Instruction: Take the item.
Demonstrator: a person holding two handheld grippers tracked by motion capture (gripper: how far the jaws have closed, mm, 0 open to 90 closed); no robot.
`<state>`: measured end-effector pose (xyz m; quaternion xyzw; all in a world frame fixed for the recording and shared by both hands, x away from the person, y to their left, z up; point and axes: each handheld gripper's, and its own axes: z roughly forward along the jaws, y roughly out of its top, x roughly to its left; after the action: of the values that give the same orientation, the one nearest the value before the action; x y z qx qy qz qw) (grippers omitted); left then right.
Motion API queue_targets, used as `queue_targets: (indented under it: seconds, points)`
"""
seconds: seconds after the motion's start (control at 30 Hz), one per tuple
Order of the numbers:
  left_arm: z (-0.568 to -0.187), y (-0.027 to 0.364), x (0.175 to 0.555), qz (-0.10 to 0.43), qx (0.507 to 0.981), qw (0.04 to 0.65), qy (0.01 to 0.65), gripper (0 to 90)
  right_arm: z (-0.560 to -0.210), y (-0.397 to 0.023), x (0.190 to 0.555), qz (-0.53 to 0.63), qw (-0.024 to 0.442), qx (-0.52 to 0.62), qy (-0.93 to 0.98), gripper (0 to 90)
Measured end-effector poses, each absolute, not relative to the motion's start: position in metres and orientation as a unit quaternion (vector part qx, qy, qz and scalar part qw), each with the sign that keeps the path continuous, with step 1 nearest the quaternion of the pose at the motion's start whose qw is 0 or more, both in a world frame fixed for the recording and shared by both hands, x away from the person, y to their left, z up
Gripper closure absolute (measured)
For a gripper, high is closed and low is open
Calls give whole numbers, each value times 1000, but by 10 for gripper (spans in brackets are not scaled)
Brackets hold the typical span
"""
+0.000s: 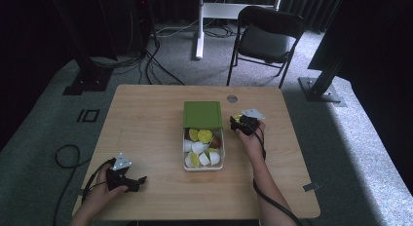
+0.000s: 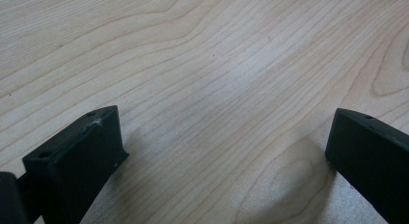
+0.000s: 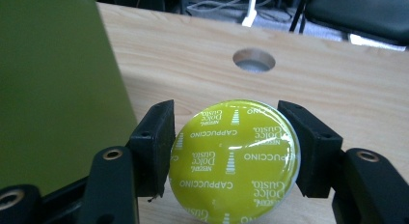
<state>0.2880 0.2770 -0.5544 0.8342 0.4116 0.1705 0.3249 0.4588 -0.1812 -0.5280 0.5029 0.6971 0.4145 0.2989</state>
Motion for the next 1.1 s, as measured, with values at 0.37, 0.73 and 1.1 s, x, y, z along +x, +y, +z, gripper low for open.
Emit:
queue_targets:
  seconds: [0.37,0.73,1.1]
  points:
    - [-554,277,288,170,834,325,412,7,-547,-185,472,394,275,531,698,405]
    - [-554,277,288,170,834,325,412,7,-553,-189,476,375,261,539,707,372]
    - [-554,277,288,171,834,325,412,7,-545,-189,470,383,242,535,713,166]
